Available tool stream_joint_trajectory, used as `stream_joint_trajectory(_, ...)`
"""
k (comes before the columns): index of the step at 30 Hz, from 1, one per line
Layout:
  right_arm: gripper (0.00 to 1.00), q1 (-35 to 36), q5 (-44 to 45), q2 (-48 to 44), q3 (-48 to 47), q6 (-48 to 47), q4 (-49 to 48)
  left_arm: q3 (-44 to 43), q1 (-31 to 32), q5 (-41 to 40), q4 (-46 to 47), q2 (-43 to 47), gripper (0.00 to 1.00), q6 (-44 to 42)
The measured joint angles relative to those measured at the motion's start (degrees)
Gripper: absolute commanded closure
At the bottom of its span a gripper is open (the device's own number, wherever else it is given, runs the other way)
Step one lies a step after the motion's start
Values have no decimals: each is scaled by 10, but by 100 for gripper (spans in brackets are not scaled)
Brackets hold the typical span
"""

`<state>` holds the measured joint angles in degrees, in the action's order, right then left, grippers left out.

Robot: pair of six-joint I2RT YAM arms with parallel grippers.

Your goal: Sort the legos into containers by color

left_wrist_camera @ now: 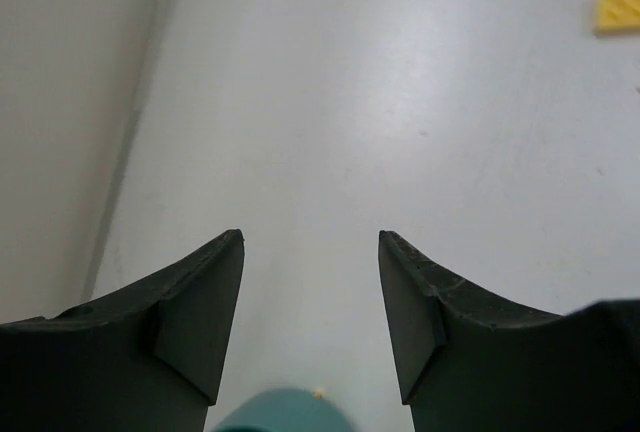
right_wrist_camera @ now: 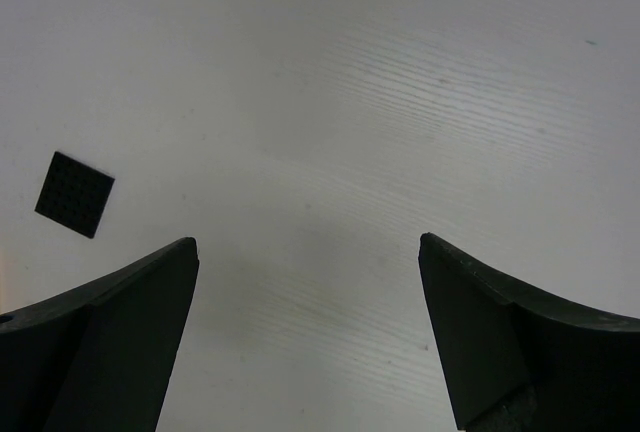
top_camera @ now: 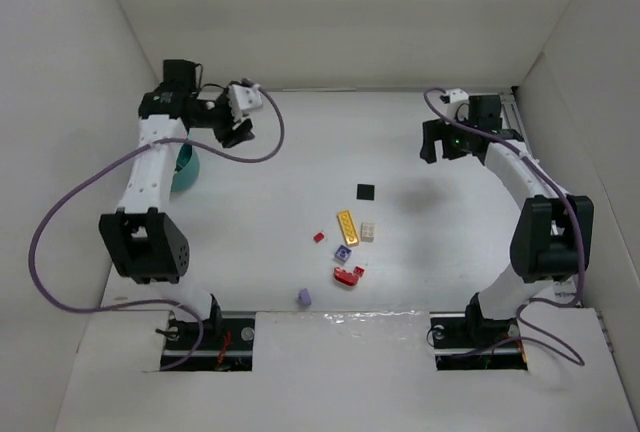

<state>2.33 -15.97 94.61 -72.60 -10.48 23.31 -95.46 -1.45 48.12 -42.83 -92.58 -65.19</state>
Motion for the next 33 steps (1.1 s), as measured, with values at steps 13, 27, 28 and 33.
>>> stream_joint_trajectory(13,4,-130,-46,-90,61,4,33,-64,190,19,-187,-200,49,-377)
stream_joint_trajectory(27,17,76,-50,-160,101,-14,108,83,141,49,169,-194,45,144)
stream_joint_trajectory(28,16,101,-50,-154,101,-6,108,117,124,23,210,-167,45,199)
stream_joint_trajectory(33,16,224,-7,-97,80,51,105,184,70,-111,338,-41,46,385)
